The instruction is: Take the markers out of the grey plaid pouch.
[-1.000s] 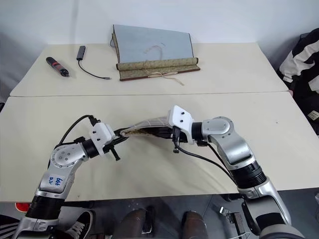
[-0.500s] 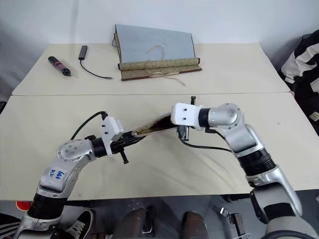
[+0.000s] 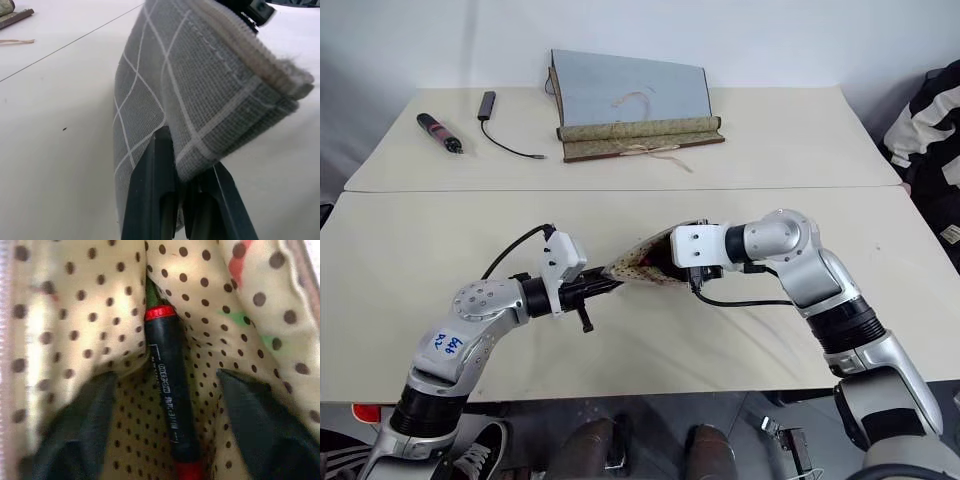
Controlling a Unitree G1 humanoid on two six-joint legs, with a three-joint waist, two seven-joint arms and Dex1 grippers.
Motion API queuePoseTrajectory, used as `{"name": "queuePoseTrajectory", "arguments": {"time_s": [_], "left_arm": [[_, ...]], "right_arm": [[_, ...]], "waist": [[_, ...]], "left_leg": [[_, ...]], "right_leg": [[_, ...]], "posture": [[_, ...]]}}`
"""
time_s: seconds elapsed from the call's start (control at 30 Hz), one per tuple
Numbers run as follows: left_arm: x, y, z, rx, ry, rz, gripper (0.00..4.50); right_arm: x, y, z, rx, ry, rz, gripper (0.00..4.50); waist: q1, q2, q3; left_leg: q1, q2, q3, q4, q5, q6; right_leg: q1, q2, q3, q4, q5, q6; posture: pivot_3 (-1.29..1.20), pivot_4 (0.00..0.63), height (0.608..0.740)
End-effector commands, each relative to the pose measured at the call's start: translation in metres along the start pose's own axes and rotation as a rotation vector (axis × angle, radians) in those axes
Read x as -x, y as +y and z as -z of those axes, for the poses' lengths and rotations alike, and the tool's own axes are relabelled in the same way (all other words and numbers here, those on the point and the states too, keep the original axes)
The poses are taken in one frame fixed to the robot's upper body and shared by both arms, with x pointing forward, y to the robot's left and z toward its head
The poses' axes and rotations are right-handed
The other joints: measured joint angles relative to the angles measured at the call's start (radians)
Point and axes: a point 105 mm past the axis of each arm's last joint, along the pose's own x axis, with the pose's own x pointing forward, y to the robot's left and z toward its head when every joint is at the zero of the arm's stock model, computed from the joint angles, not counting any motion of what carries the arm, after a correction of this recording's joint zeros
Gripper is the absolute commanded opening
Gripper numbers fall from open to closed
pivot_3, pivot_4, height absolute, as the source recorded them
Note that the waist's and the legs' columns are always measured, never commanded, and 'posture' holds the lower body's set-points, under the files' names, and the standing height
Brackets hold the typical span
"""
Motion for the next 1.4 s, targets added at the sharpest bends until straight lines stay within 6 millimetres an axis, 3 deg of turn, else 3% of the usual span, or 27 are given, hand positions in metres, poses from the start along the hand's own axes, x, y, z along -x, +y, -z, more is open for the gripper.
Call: {"name": "queuePoseTrajectory", "arguments": {"time_s": [0.03,0.2,0.3,0.4,0.53,0.67,0.77,0.87,1.0,1.2,1.3,1.4], "left_arm": [[0.003,-0.005,-0.023,-0.044,-0.088,0.019,0.0],[0.003,-0.005,-0.024,-0.042,-0.092,0.019,0.0],[0.003,-0.005,-0.025,-0.039,-0.104,0.018,0.0],[0.003,-0.005,-0.026,-0.028,-0.115,0.016,0.0],[0.002,-0.005,-0.034,0.046,-0.168,0.027,0.0],[0.007,-0.005,-0.043,0.254,-0.236,0.081,0.0],[0.013,-0.008,-0.03,0.38,-0.198,0.137,0.0],[0.017,-0.02,-0.006,0.5,-0.089,0.201,0.0],[0.019,-0.028,0.001,0.589,-0.058,0.237,0.0],[0.018,-0.029,0.008,0.613,-0.044,0.216,0.0],[0.016,-0.022,0.006,0.572,-0.063,0.173,0.0],[0.015,-0.01,0.003,0.5,-0.076,0.106,0.0]], "right_arm": [[0.001,-0.003,-0.001,0.03,0.009,0.019,4.47],[0.0,0.0,0.0,0.009,0.008,0.006,4.47],[0.001,0.003,-0.002,0.004,-0.002,-0.007,3.88],[0.0,0.002,-0.008,0.019,-0.026,0.007,2.91],[-0.006,0.001,-0.022,0.039,-0.064,0.002,2.91],[-0.017,-0.001,-0.044,0.057,-0.092,-0.033,2.91],[-0.014,0.004,-0.047,0.076,-0.055,-0.132,2.91],[0.007,-0.009,-0.059,0.062,-0.068,-0.161,2.91],[0.018,-0.004,-0.058,0.027,-0.039,-0.226,2.91],[0.001,0.002,-0.045,0.055,0.04,-0.248,2.91],[-0.002,0.014,-0.035,0.034,0.078,-0.293,2.91],[0.005,0.017,-0.038,0.006,0.061,-0.311,2.91]], "waist": [[-0.001,0.0,0.0],[-0.001,0.0,0.0],[0.0,0.0,0.0],[0.0,0.0,0.0],[0.0,0.0,0.0],[-0.003,0.0,0.0],[-0.003,0.0,0.0],[0.0,0.0,0.0],[0.002,0.0,0.0],[-0.004,0.0,0.0],[-0.003,0.0,0.0],[0.001,0.0,0.0]], "left_leg": [[0.0,0.0,0.0,0.0,0.0,0.0],[0.0,0.0,0.0,0.0,0.0,0.0],[0.0,0.0,0.0,0.0,0.0,0.0],[0.0,0.0,-0.001,0.0,0.0,0.0],[0.0,0.0,-0.001,0.0,0.0,0.0],[0.0,0.0,-0.001,0.0,0.0,0.0],[0.001,0.0,-0.001,0.001,0.0,0.0],[0.001,0.0,-0.002,0.001,0.0,0.0],[0.001,0.0,-0.003,0.001,0.0,0.0],[0.002,0.0,-0.003,0.001,-0.004,-0.005],[0.002,0.0,-0.002,0.001,-0.003,-0.004],[0.002,0.0,-0.003,0.001,-0.003,-0.004]], "right_leg": [[0.0,0.0,0.0,0.0,0.0,0.0],[0.0,0.0,0.0,0.0,0.0,0.0],[0.0,0.0,0.0,0.0,0.0,0.0],[0.001,0.0,-0.001,0.0,0.0,0.0],[0.001,0.0,-0.001,0.0,0.0,0.0],[0.001,0.0,-0.001,0.0,0.0,0.0],[0.001,0.001,-0.001,0.001,0.0,0.0],[0.002,0.001,-0.001,0.001,0.0,0.0],[0.003,0.0,-0.001,-0.001,0.0,0.0],[0.004,0.001,-0.001,-0.001,0.0,0.0],[0.004,0.001,-0.001,-0.001,0.0,0.0],[0.004,0.001,-0.001,-0.001,0.0,0.0]], "posture": [[0.0,0.15,0.74],[0.0,0.15,0.74],[0.0,0.15,0.74],[0.0,0.15,0.74],[0.0,0.15,0.74],[0.0,0.15,0.74],[0.0,0.15,0.74],[0.0,0.15,0.74],[0.0,0.15,0.74],[0.0,0.15,0.74],[0.0,0.15,0.74],[0.0,0.15,0.74]]}}
